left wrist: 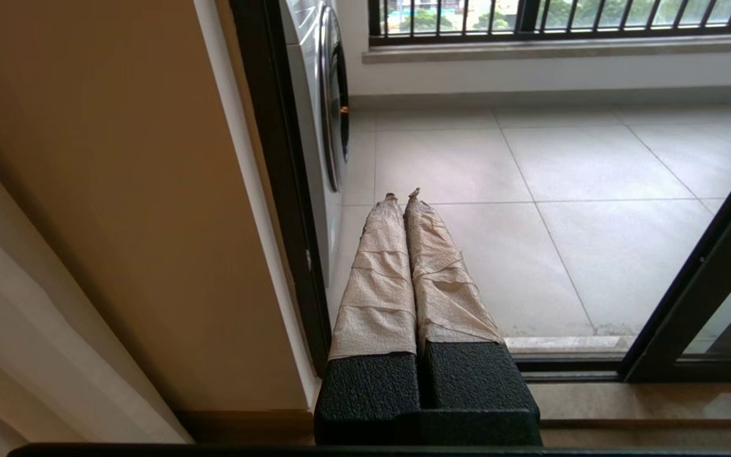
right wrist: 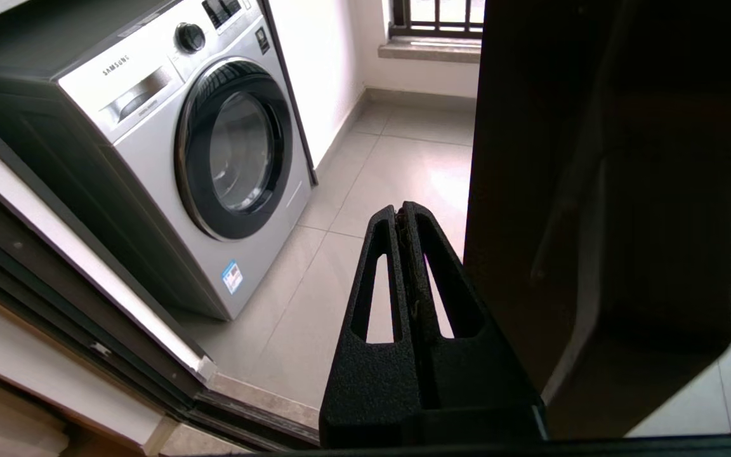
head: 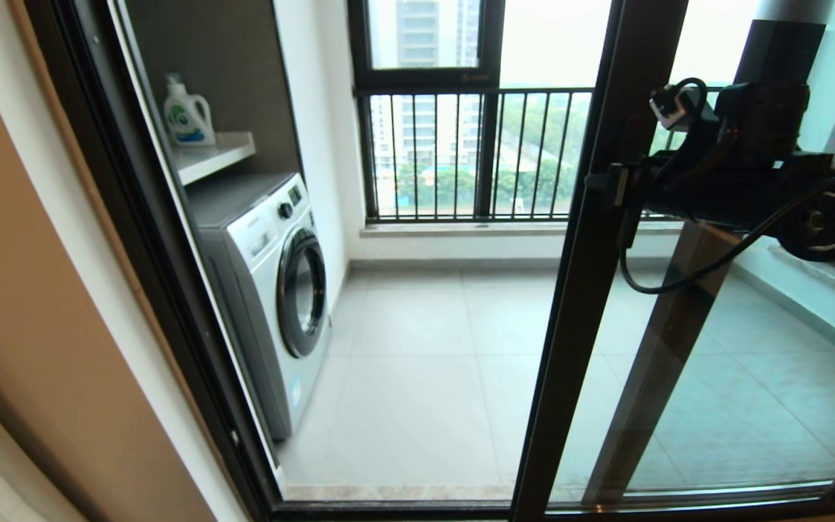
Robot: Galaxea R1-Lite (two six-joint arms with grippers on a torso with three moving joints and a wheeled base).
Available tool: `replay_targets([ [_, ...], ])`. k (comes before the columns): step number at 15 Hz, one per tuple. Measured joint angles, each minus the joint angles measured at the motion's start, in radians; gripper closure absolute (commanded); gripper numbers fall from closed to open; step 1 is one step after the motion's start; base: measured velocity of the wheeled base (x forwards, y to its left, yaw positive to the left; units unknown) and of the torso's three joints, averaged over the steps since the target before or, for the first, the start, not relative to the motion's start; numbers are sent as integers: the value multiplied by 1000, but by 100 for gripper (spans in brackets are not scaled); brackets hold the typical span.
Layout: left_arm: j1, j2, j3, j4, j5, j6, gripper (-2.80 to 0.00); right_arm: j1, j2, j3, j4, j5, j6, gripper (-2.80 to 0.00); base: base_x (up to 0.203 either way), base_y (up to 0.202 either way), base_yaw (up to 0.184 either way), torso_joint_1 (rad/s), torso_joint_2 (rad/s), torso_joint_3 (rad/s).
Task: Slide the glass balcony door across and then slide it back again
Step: Open the slid door
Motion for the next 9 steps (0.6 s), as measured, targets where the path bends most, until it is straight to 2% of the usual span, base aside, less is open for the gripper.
replay_targets([
  [4, 0, 0, 0, 0, 0, 0, 0, -4, 42, -29, -10, -20, 0, 0, 0, 0, 0, 0, 0, 0],
  [9, 0, 0, 0, 0, 0, 0, 0, -65, 53, -31, -61, -46, 0, 0, 0, 0, 0, 0, 0, 0],
])
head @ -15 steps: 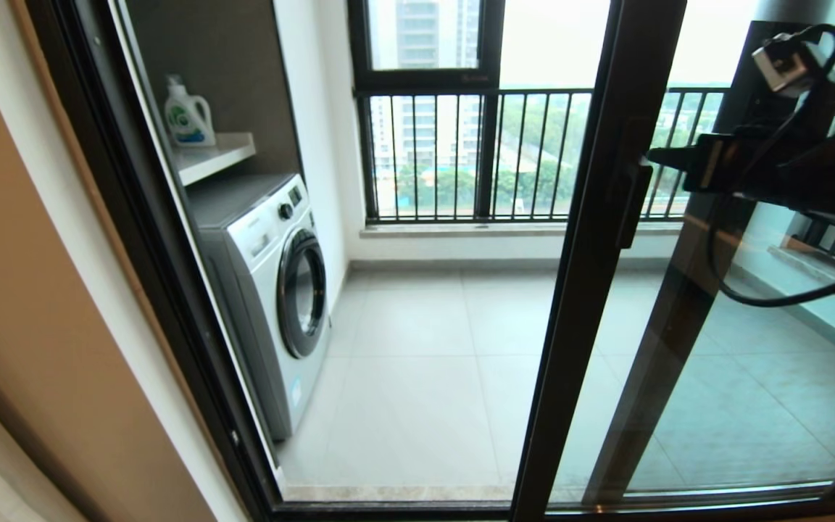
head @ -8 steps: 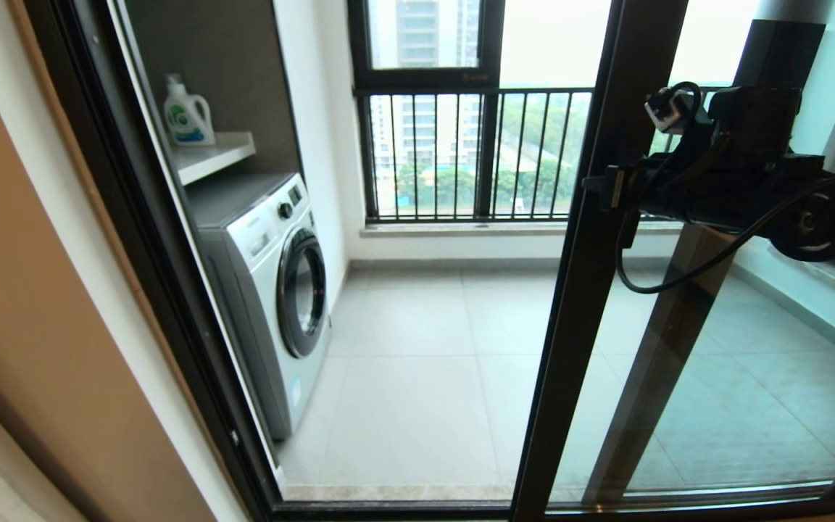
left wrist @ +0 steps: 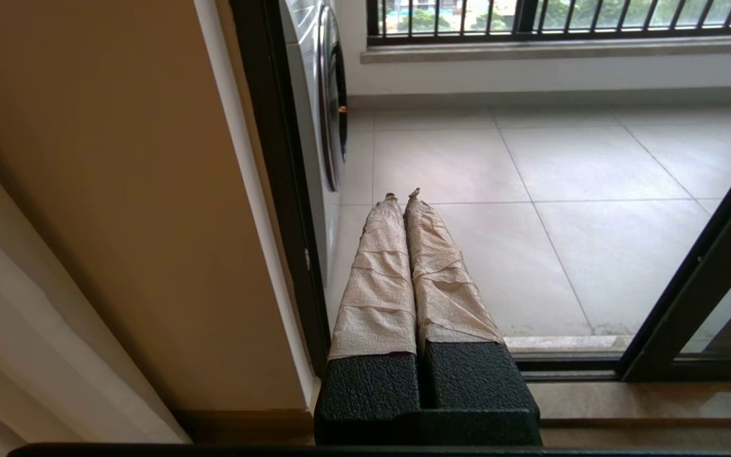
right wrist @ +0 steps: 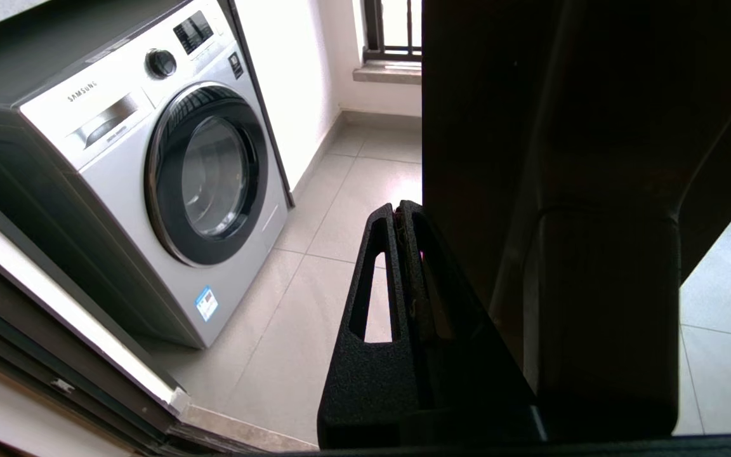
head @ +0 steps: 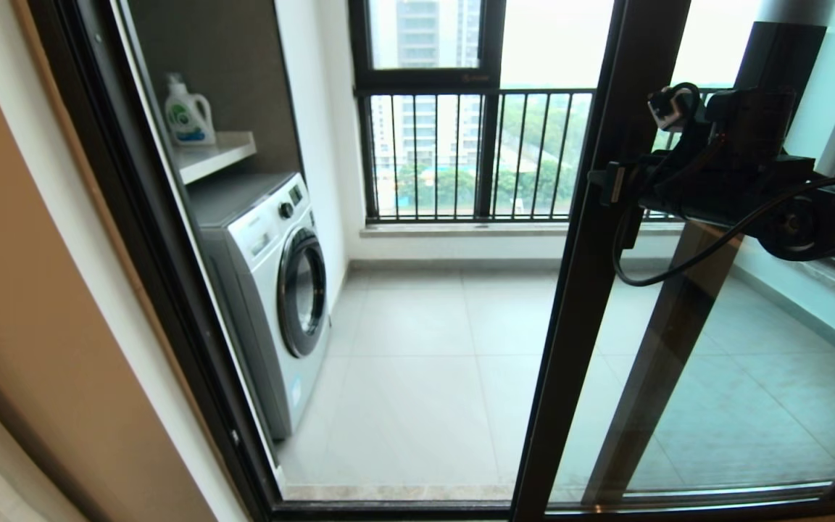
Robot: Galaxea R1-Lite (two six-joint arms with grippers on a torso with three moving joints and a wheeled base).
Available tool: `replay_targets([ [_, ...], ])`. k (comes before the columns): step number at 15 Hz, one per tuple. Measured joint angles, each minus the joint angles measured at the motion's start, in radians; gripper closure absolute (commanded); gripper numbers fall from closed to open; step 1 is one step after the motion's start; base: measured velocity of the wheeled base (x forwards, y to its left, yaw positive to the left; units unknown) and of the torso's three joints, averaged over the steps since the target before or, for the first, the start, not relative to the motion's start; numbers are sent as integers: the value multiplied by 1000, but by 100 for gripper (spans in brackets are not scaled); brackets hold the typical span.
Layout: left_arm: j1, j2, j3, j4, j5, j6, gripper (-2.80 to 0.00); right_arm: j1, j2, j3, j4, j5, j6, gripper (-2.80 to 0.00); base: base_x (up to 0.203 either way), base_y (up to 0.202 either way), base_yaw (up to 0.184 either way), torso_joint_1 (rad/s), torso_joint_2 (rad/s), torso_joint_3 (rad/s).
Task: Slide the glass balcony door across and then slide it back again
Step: Open the slid door
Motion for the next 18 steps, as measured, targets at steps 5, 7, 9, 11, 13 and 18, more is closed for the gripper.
replay_targets([
  [5, 0, 0, 0, 0, 0, 0, 0, -57, 1, -4, -3, 1, -2, 0, 0, 0, 0, 0, 0, 0],
  [7, 0, 0, 0, 0, 0, 0, 0, -71, 1, -4, -4, -2, -2, 0, 0, 0, 0, 0, 0, 0],
  [9, 0, 0, 0, -1, 0, 0, 0, -89, 1, -4, -5, -5, -3, 0, 0, 0, 0, 0, 0, 0],
  [11, 0, 0, 0, -1, 0, 0, 0, -116, 1, -4, -7, -4, -5, 0, 0, 0, 0, 0, 0, 0],
  [13, 0, 0, 0, -1, 0, 0, 0, -147, 0, -3, -2, -6, -5, 0, 0, 0, 0, 0, 0, 0],
  [18, 0, 0, 0, -1, 0, -1, 0, -225, -3, -6, -11, -5, -13, 0, 0, 0, 0, 0, 0, 0],
])
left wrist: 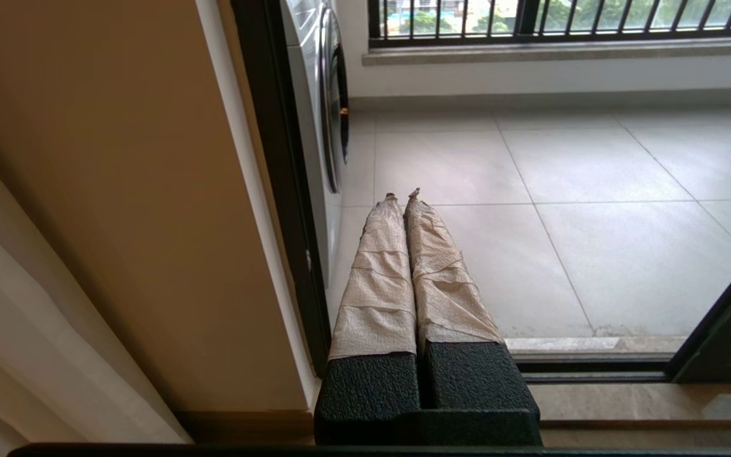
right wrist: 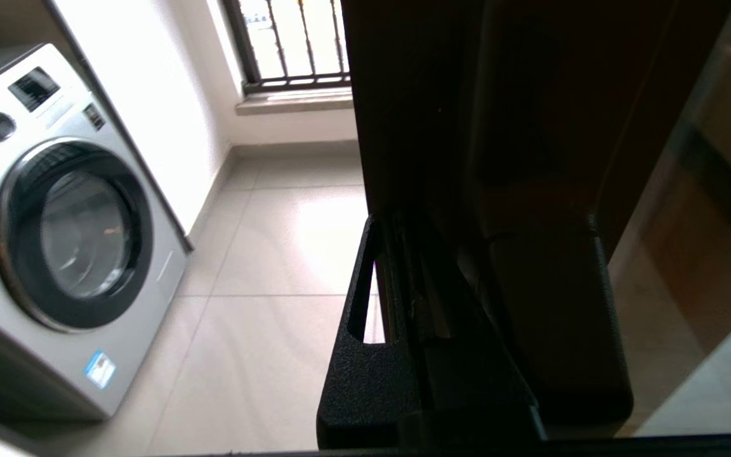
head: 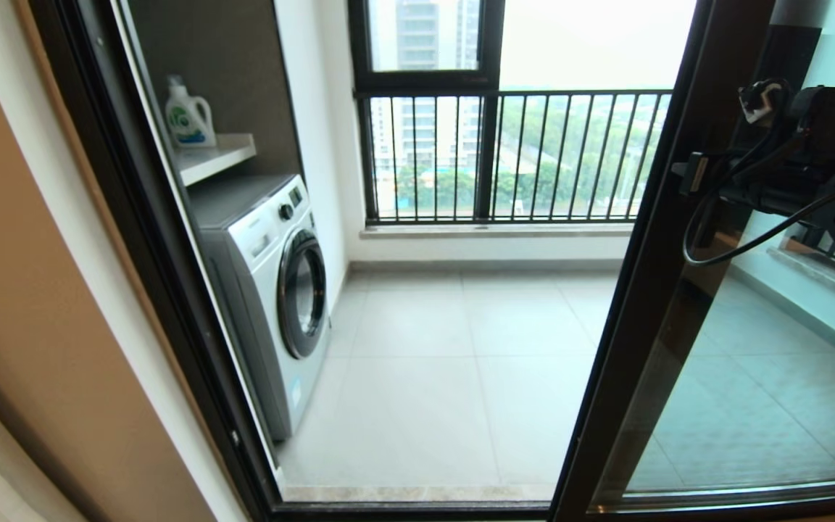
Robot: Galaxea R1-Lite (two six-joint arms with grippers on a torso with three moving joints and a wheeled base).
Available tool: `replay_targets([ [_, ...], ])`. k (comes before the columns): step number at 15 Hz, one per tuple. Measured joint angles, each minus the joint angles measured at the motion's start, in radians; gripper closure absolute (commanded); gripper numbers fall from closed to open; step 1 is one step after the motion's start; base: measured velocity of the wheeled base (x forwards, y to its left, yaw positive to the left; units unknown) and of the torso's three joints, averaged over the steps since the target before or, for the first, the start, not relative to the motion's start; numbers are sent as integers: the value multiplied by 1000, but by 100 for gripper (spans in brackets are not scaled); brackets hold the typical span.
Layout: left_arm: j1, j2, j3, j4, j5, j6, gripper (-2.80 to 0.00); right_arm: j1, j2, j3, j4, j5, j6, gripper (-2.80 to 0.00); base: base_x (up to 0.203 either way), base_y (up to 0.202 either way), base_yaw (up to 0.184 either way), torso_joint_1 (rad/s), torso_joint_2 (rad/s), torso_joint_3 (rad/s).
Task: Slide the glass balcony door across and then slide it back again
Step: Open the slid door
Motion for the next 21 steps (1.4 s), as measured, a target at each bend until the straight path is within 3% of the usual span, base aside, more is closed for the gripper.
replay_targets([
  [6, 0, 0, 0, 0, 0, 0, 0, -47, 2, 0, -36, 2, -14, 0, 0, 0, 0, 0, 0, 0],
  [21, 0, 0, 0, 0, 0, 1, 0, -12, 35, -29, -32, -1, -18, 0, 0, 0, 0, 0, 0, 0],
])
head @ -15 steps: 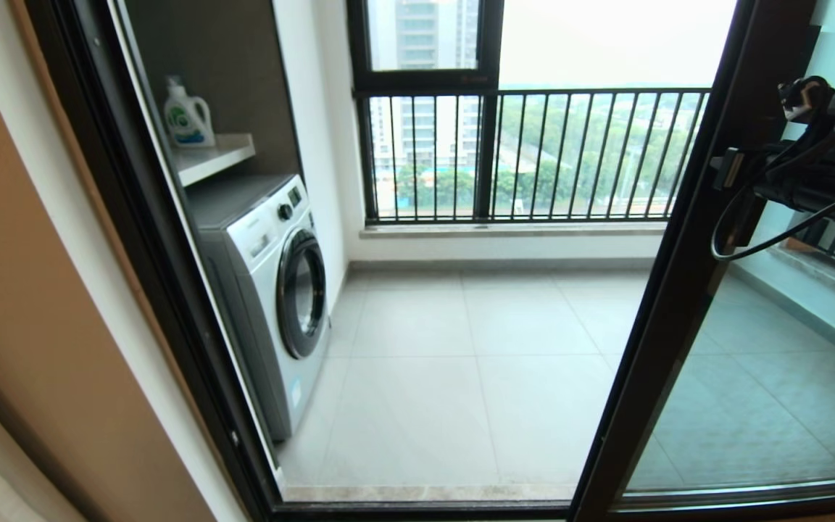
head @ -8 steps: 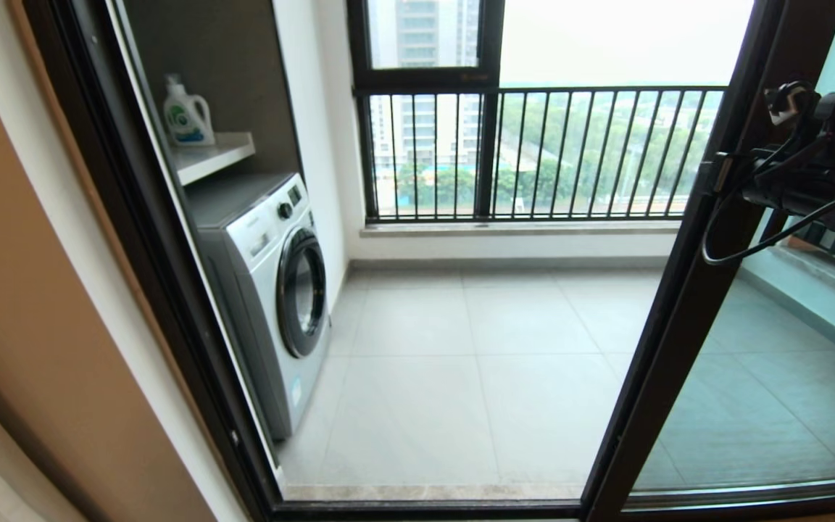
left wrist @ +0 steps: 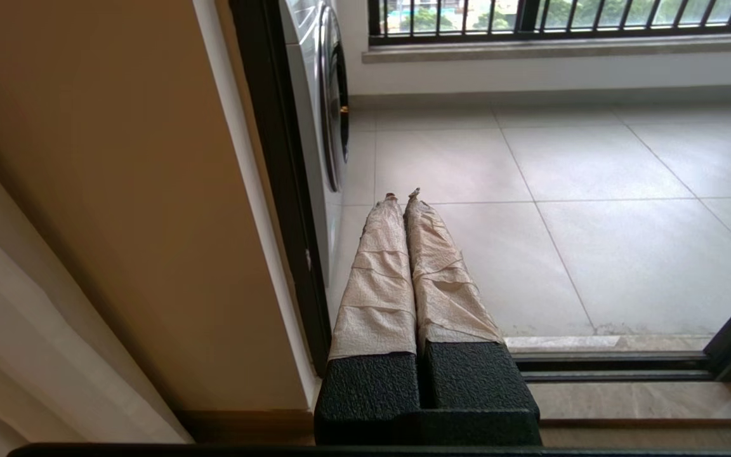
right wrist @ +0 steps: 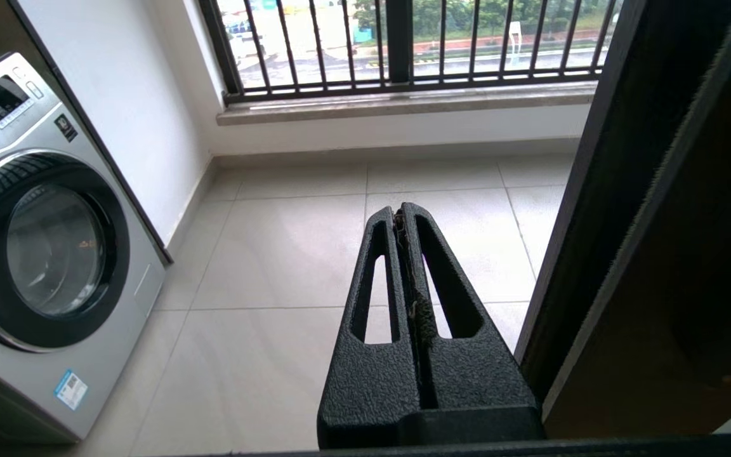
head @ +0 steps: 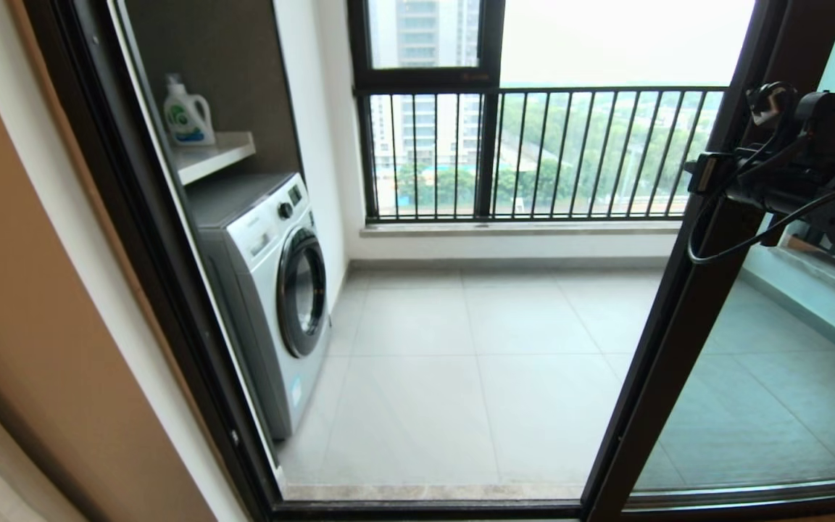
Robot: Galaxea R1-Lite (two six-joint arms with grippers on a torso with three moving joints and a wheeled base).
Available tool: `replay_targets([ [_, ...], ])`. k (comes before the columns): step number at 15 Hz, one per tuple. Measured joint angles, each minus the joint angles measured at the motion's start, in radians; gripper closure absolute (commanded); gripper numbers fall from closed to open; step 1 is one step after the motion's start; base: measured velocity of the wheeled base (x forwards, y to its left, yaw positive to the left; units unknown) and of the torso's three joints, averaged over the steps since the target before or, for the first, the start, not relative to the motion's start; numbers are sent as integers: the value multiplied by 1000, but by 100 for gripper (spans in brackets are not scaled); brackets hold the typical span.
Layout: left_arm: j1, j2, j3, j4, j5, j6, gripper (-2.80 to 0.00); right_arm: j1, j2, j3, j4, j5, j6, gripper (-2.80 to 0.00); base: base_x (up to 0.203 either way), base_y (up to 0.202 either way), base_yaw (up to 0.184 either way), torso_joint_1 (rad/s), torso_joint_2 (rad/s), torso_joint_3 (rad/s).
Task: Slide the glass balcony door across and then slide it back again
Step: Open the slid door
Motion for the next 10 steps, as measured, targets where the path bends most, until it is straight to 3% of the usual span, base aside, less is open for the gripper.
replay_targets([
  [10, 0, 0, 0, 0, 0, -1, 0, -53, 33, -7, -42, -28, -3, 0, 0, 0, 0, 0, 0, 0],
])
